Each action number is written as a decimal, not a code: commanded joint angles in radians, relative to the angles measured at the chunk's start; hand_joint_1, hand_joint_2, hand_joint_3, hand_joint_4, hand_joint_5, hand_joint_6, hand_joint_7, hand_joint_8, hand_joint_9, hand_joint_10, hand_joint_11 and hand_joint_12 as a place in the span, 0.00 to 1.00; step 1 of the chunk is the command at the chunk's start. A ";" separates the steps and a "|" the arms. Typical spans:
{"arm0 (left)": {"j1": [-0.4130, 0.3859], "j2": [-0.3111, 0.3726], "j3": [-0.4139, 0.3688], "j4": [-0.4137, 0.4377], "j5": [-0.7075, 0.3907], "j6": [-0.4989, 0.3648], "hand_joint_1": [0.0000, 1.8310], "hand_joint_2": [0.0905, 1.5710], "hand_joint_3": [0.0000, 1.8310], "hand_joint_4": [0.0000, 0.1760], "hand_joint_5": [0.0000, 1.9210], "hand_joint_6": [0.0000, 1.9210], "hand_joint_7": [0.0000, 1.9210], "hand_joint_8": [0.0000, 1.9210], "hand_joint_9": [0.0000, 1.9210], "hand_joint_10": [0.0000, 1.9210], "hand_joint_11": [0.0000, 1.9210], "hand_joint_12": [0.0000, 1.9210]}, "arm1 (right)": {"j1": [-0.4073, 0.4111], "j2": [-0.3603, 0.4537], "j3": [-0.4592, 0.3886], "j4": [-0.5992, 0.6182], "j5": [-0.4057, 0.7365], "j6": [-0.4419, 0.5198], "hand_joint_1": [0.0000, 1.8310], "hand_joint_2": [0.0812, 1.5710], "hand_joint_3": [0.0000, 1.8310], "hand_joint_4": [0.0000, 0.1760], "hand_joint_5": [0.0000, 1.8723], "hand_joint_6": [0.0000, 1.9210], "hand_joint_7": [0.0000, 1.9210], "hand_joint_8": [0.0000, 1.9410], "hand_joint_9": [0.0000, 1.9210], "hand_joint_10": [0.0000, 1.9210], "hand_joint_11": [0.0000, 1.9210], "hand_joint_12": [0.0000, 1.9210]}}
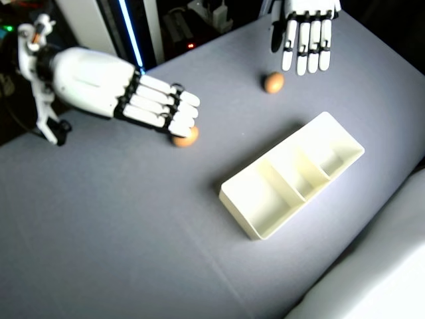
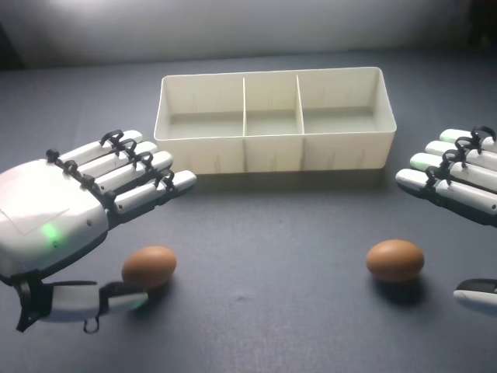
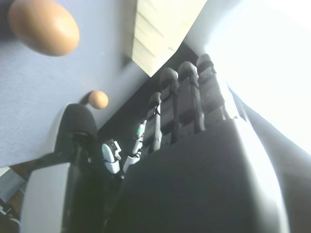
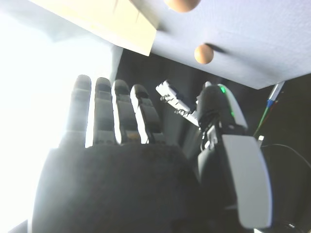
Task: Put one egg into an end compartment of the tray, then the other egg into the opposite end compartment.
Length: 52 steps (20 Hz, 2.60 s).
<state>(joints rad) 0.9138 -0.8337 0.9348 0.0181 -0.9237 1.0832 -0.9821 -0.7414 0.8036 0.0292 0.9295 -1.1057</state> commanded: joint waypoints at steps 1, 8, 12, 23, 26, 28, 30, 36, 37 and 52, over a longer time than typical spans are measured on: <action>-0.015 0.000 0.002 -0.003 -0.099 -0.003 0.28 0.64 0.02 0.53 0.00 0.00 0.00 0.00 0.00 0.00 0.00 0.00 | 0.008 0.002 0.002 0.012 0.125 -0.005 0.24 0.74 0.02 0.00 0.00 0.00 0.00 0.00 0.00 0.00 0.00 0.00; -0.019 -0.031 0.030 0.012 -0.020 -0.044 0.27 0.69 0.02 0.37 0.00 0.00 0.00 0.00 0.01 0.01 0.00 0.00 | 0.004 0.003 0.002 0.030 0.133 -0.005 0.19 0.76 0.02 0.00 0.00 0.00 0.00 0.00 0.00 0.00 0.00 0.00; -0.049 -0.075 0.074 0.012 0.073 -0.048 0.34 0.71 0.00 0.30 0.07 0.01 0.11 0.00 0.07 0.12 0.00 0.54 | -0.001 0.003 0.003 0.034 0.134 -0.001 0.18 0.76 0.01 0.00 0.00 0.00 0.00 0.00 0.00 0.00 0.00 0.00; -0.067 -0.163 0.150 -0.011 0.173 -0.068 0.56 0.75 0.01 0.00 0.38 0.60 0.44 0.74 0.43 0.93 0.42 1.00 | -0.007 0.003 0.004 0.044 0.141 0.006 0.18 0.77 0.01 0.00 0.00 0.00 0.00 0.00 0.00 0.00 0.00 0.00; -0.067 -0.142 0.133 -0.002 0.094 -0.092 0.60 0.76 0.01 0.00 0.41 0.68 0.61 1.00 0.70 1.00 0.76 1.00 | -0.011 0.003 0.005 0.046 0.148 0.015 0.17 0.78 0.01 0.00 0.00 0.00 0.00 0.00 0.00 0.00 0.00 0.00; -0.069 -0.105 0.105 0.011 0.028 -0.092 0.59 0.77 0.01 0.00 0.40 0.70 0.55 0.98 0.66 1.00 0.73 1.00 | -0.011 0.003 0.005 0.046 0.148 0.016 0.18 0.78 0.01 0.00 0.00 0.00 0.00 0.00 0.00 0.00 0.00 0.00; -0.076 -0.083 0.094 0.019 -0.013 -0.092 0.61 0.75 0.00 0.00 0.43 0.65 0.56 1.00 0.68 1.00 0.75 1.00 | -0.011 0.003 0.005 0.045 0.157 0.024 0.18 0.78 0.01 0.00 0.00 0.00 0.00 0.00 0.00 0.00 0.00 0.00; -0.232 -0.092 0.145 0.018 0.019 -0.044 0.61 0.73 0.00 0.00 0.45 0.62 0.58 1.00 0.71 1.00 0.77 1.00 | -0.018 0.007 0.003 0.045 0.191 0.046 0.17 0.79 0.01 0.00 0.00 0.00 0.00 0.00 0.00 0.00 0.00 0.00; -0.273 -0.108 0.169 0.010 0.051 -0.034 0.61 0.74 0.00 0.00 0.44 0.63 0.56 0.90 0.66 0.97 0.70 1.00 | -0.019 0.007 0.003 0.045 0.193 0.046 0.17 0.79 0.01 0.00 0.00 0.00 0.00 0.00 0.00 0.00 0.00 0.00; -0.559 -0.378 0.489 -0.231 0.445 0.185 0.30 0.72 0.00 0.90 0.00 0.00 0.00 0.01 0.00 0.01 0.00 0.37 | -0.027 -0.022 0.018 -0.006 0.213 0.104 0.30 0.79 0.00 0.00 0.00 0.00 0.00 0.00 0.00 0.00 0.00 0.00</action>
<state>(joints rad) 0.3649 -1.2140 1.4197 -0.2199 -0.3740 1.2636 -1.0149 -0.7650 0.8227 0.0147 1.0134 -1.0065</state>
